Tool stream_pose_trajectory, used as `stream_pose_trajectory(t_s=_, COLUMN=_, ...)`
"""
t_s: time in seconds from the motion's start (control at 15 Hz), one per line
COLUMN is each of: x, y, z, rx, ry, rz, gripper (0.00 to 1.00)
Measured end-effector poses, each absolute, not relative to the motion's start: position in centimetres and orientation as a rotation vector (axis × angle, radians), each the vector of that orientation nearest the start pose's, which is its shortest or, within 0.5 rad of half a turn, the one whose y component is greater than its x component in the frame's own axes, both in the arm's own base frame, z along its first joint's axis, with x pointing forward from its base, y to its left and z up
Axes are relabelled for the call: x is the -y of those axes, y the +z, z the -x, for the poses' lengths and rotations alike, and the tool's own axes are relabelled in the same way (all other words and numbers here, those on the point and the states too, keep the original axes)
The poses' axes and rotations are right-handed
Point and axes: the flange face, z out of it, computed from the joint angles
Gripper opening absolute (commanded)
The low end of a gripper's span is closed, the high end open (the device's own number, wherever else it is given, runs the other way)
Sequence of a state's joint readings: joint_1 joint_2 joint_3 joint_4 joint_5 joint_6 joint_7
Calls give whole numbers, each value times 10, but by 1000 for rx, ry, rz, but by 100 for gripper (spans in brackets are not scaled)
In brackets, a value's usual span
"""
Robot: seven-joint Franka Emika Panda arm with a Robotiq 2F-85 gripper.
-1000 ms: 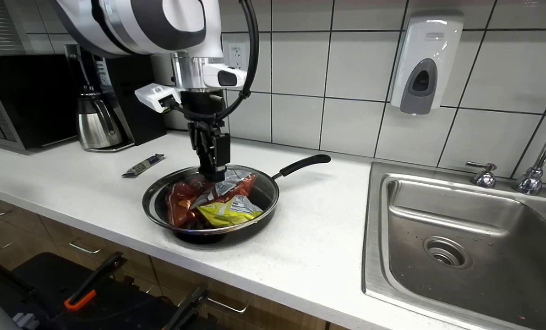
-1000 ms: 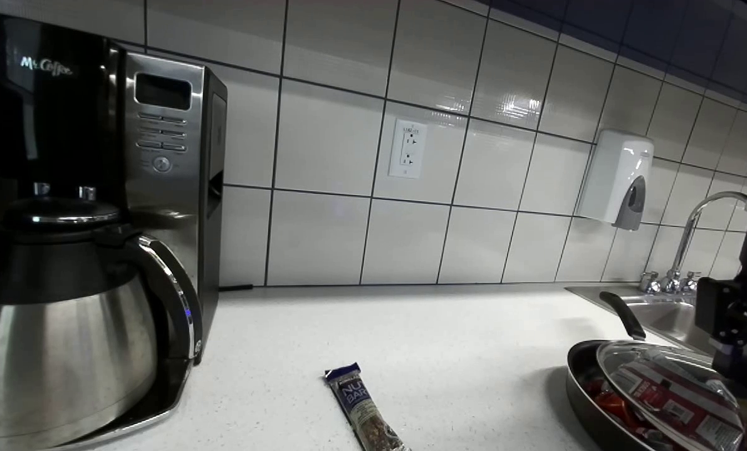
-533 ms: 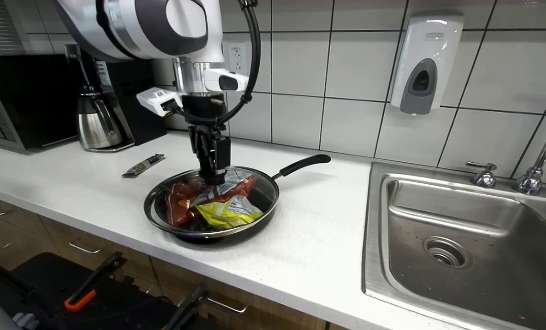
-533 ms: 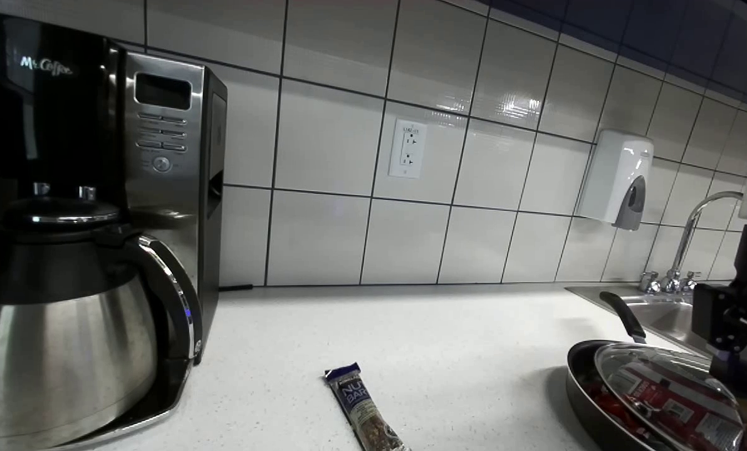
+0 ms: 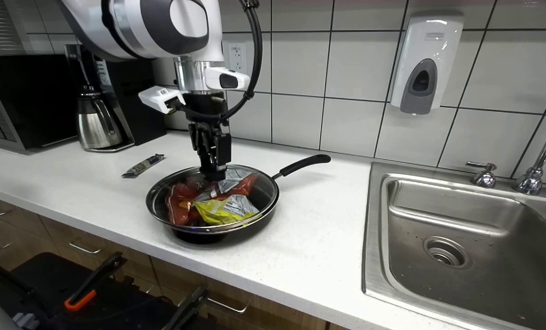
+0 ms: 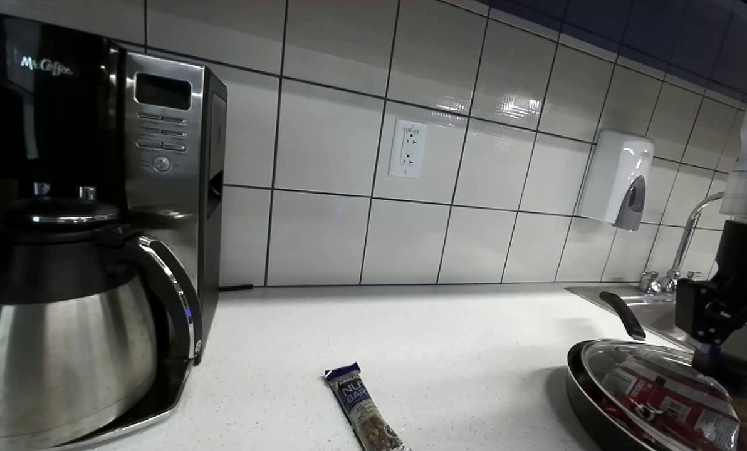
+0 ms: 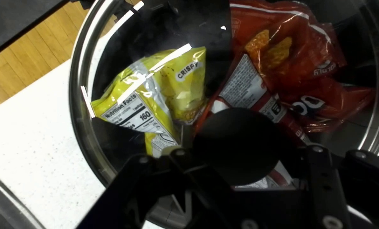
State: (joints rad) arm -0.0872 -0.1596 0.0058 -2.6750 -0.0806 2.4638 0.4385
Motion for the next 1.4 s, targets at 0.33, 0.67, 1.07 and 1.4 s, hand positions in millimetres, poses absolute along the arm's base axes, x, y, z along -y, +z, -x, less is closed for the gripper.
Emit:
stream_pose_trajectory(t_s=0.33, x=30, y=280, z=-409, rx=-705, ry=78, rz=3124, gripper=39)
stream_pose_trajectory(t_s=0.67, x=30, y=274, z=-416, rx=-695, ry=96, rz=3135, gripper=39)
stream_pose_trajectory(t_s=1.07, x=32, y=273, z=-423, rx=-690, ry=95, rz=3144, gripper=39)
stream_pose_trajectory(t_s=1.4, x=31, y=272, z=-423, rx=-686, ry=95, rz=3148, gripper=89)
